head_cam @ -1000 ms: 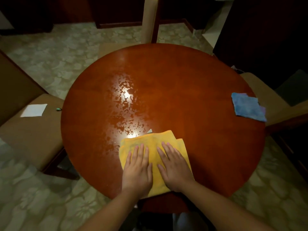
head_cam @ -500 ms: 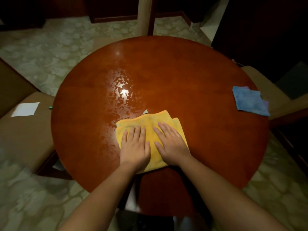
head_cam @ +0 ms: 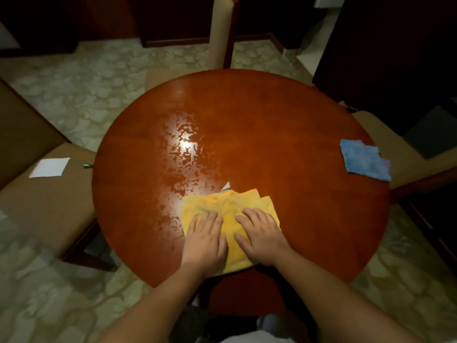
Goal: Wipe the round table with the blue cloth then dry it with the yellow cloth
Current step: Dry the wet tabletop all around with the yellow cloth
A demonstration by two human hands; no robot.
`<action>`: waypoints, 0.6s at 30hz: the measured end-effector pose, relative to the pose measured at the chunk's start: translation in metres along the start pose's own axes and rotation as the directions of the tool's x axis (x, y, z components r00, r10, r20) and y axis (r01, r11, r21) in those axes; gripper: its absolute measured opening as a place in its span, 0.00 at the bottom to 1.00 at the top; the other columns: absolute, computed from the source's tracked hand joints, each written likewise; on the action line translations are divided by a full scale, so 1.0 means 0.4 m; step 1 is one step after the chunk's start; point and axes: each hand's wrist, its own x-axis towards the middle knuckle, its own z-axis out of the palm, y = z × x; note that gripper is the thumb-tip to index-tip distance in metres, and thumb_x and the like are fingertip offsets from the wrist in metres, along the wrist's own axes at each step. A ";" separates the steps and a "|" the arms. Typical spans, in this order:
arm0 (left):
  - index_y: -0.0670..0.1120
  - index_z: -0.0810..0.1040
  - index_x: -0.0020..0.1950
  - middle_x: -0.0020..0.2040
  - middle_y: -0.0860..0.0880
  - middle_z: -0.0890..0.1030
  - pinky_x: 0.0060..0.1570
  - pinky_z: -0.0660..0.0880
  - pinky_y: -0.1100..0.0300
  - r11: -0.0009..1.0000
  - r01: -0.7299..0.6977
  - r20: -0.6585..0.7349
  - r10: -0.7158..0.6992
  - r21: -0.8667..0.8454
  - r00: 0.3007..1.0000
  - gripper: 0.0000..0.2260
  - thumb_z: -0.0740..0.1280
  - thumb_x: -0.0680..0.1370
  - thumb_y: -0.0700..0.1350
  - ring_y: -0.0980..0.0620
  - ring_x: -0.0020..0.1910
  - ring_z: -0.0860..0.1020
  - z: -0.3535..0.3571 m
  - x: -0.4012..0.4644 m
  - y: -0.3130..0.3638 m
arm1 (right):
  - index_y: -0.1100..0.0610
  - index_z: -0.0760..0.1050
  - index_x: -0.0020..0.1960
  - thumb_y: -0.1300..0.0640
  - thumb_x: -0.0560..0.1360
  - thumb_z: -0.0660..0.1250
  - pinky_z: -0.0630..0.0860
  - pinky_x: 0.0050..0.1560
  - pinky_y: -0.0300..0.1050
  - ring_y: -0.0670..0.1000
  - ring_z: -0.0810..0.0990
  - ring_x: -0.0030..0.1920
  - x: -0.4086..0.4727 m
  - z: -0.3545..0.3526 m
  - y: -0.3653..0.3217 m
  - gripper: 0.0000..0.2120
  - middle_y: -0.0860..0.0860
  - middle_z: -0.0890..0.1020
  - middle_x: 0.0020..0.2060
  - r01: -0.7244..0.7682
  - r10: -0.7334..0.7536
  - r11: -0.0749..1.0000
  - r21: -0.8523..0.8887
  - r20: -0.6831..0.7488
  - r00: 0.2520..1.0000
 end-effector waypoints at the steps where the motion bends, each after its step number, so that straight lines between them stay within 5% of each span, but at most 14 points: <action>1: 0.45 0.62 0.75 0.76 0.47 0.61 0.74 0.46 0.51 1.000 0.015 -0.039 -0.016 -0.022 0.999 0.35 0.33 0.75 0.57 0.49 0.76 0.56 -0.002 0.019 0.000 | 0.52 0.74 0.61 0.40 0.75 0.56 0.74 0.54 0.51 0.55 0.76 0.57 0.020 -0.001 0.006 0.22 0.53 0.77 0.58 0.010 -0.010 1.000 0.004 -0.016 1.000; 6: 0.43 0.73 0.67 0.69 0.45 0.72 0.70 0.56 0.49 0.990 0.002 -0.180 -0.027 -0.138 0.983 0.23 0.50 0.79 0.52 0.46 0.71 0.67 0.022 0.077 -0.014 | 0.51 0.71 0.59 0.40 0.73 0.57 0.74 0.51 0.50 0.53 0.72 0.54 0.070 0.021 0.030 0.21 0.53 0.74 0.55 0.030 -0.029 0.999 0.011 -0.085 0.996; 18: 0.44 0.76 0.56 0.54 0.47 0.76 0.60 0.64 0.48 0.991 0.010 -0.369 -0.058 -0.131 0.927 0.16 0.55 0.75 0.50 0.47 0.56 0.73 0.005 0.276 -0.045 | 0.55 0.76 0.56 0.43 0.73 0.57 0.70 0.49 0.50 0.54 0.71 0.52 0.266 0.016 0.110 0.21 0.54 0.75 0.51 0.056 -0.047 0.998 0.041 -0.190 0.981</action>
